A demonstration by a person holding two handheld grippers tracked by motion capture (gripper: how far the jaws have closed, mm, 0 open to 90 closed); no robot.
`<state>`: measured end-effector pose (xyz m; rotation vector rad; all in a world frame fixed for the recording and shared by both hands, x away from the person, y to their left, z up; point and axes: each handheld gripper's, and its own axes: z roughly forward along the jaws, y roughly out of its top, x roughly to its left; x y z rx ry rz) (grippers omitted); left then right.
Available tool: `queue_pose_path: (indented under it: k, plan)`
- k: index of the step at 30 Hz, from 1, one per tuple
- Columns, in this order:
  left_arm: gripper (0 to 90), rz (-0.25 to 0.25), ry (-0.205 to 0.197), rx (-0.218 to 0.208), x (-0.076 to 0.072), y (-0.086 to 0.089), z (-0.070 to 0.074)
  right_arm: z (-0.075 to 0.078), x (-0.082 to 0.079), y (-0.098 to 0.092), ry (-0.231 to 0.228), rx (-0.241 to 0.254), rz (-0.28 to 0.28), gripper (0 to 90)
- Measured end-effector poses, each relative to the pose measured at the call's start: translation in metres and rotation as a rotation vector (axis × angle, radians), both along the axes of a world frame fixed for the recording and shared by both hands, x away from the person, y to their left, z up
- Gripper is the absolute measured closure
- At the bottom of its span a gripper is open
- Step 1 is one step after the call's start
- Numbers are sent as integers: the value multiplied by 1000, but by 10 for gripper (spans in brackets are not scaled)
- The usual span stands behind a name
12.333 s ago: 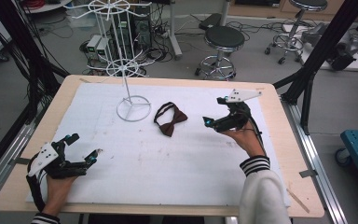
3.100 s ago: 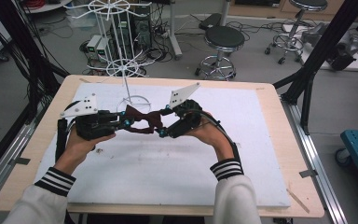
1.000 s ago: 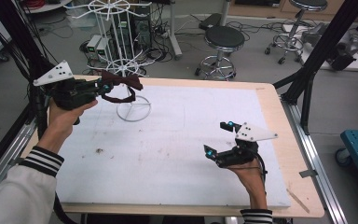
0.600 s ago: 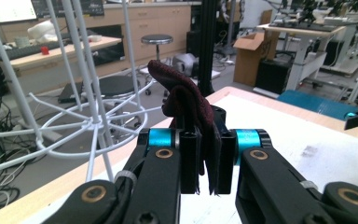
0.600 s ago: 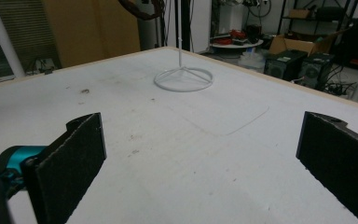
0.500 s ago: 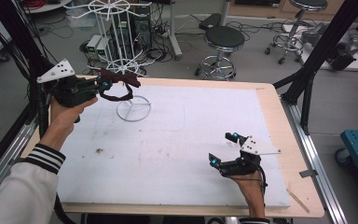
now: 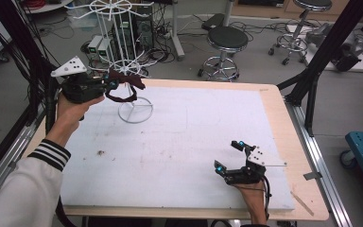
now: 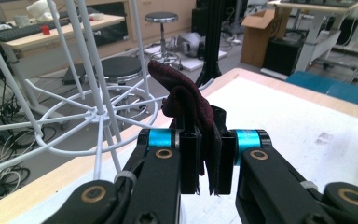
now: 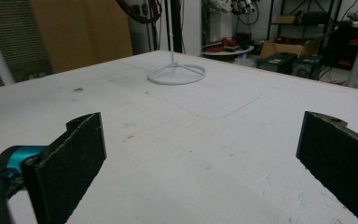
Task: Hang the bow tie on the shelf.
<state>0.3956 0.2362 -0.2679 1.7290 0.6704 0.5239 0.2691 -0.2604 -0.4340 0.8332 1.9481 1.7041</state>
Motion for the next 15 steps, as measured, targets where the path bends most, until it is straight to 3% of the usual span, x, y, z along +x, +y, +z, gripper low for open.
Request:
queue_pose_path:
  k: [8, 15]
  plan:
    - [843, 8, 37, 61, 10, -8, 2, -11, -1, 0, -5, 18, 0, 6]
    - [843, 20, 56, 80, 15, -11, 0, -14, 0, 0, -15, 26, -9, 6]
